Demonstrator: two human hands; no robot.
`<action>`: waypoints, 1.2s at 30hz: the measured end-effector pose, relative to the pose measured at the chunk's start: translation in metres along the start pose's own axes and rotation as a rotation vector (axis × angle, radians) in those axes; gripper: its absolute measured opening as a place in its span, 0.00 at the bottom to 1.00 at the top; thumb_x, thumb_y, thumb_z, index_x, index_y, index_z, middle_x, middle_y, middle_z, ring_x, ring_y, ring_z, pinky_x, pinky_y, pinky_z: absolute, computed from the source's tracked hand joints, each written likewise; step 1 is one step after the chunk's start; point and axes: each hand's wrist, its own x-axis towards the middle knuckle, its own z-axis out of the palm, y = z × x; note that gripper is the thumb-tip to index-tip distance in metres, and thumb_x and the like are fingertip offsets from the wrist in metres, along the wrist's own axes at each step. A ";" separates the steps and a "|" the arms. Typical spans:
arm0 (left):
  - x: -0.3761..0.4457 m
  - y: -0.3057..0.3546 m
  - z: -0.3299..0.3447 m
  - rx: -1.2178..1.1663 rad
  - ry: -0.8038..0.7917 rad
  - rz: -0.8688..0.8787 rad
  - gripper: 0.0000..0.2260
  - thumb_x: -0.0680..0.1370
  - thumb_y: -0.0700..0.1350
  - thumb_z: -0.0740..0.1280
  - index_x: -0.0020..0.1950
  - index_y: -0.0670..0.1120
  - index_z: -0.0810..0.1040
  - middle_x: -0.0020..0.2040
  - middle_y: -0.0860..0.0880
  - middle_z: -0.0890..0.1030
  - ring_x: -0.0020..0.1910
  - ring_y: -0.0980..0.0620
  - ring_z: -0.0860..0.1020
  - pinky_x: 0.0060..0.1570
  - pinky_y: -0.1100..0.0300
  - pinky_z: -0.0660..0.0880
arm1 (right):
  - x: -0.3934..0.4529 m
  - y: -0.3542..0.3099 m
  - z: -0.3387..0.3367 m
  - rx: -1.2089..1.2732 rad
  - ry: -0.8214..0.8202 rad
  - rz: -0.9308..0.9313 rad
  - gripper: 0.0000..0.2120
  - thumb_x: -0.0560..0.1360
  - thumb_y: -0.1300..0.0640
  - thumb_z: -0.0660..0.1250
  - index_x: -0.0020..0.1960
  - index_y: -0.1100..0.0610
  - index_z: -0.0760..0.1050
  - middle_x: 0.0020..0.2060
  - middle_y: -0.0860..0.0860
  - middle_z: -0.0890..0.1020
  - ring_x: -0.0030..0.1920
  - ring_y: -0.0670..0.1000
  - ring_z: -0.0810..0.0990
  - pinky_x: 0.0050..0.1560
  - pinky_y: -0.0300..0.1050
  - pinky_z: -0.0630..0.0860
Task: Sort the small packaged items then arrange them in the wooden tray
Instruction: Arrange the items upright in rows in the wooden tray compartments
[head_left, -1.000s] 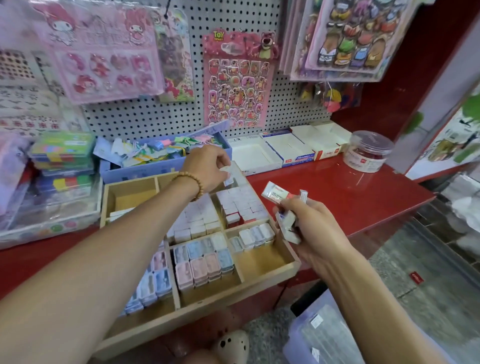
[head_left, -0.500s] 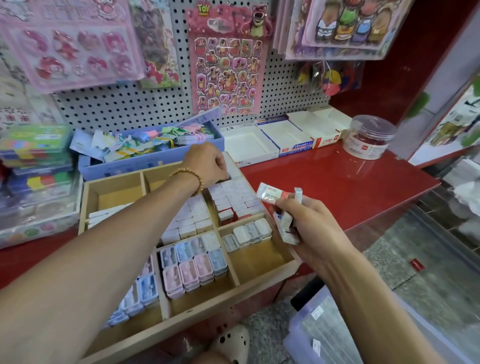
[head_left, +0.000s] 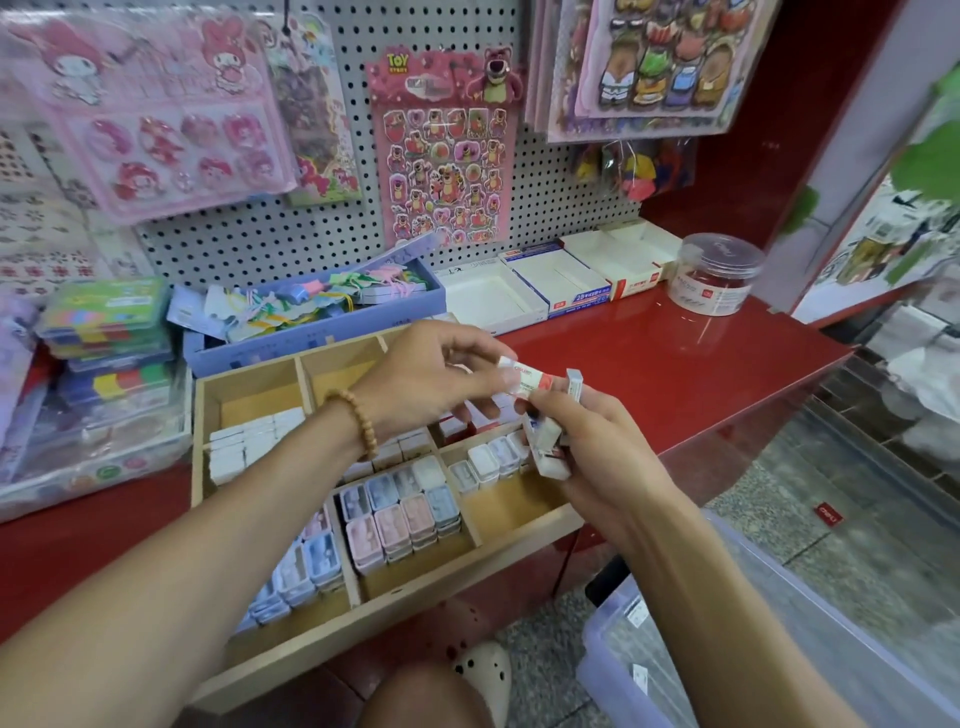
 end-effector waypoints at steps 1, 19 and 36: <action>-0.004 0.001 0.002 -0.002 -0.021 0.012 0.06 0.73 0.38 0.73 0.50 0.42 0.82 0.39 0.48 0.84 0.34 0.49 0.83 0.31 0.62 0.76 | -0.003 0.000 0.002 0.026 0.000 -0.001 0.10 0.82 0.63 0.60 0.54 0.65 0.79 0.39 0.57 0.83 0.37 0.50 0.82 0.40 0.44 0.79; -0.001 -0.021 -0.004 1.084 -0.065 0.067 0.12 0.77 0.50 0.69 0.60 0.53 0.80 0.45 0.53 0.77 0.46 0.53 0.71 0.48 0.57 0.73 | -0.031 -0.001 -0.025 0.503 0.198 0.147 0.09 0.76 0.70 0.52 0.49 0.63 0.69 0.40 0.56 0.71 0.38 0.52 0.71 0.42 0.46 0.71; -0.001 -0.031 0.007 0.857 0.068 0.028 0.05 0.71 0.46 0.76 0.43 0.45 0.84 0.38 0.53 0.83 0.40 0.57 0.79 0.45 0.61 0.76 | -0.030 0.012 -0.030 0.144 0.028 0.044 0.24 0.78 0.75 0.60 0.71 0.61 0.66 0.44 0.53 0.81 0.40 0.45 0.84 0.42 0.39 0.78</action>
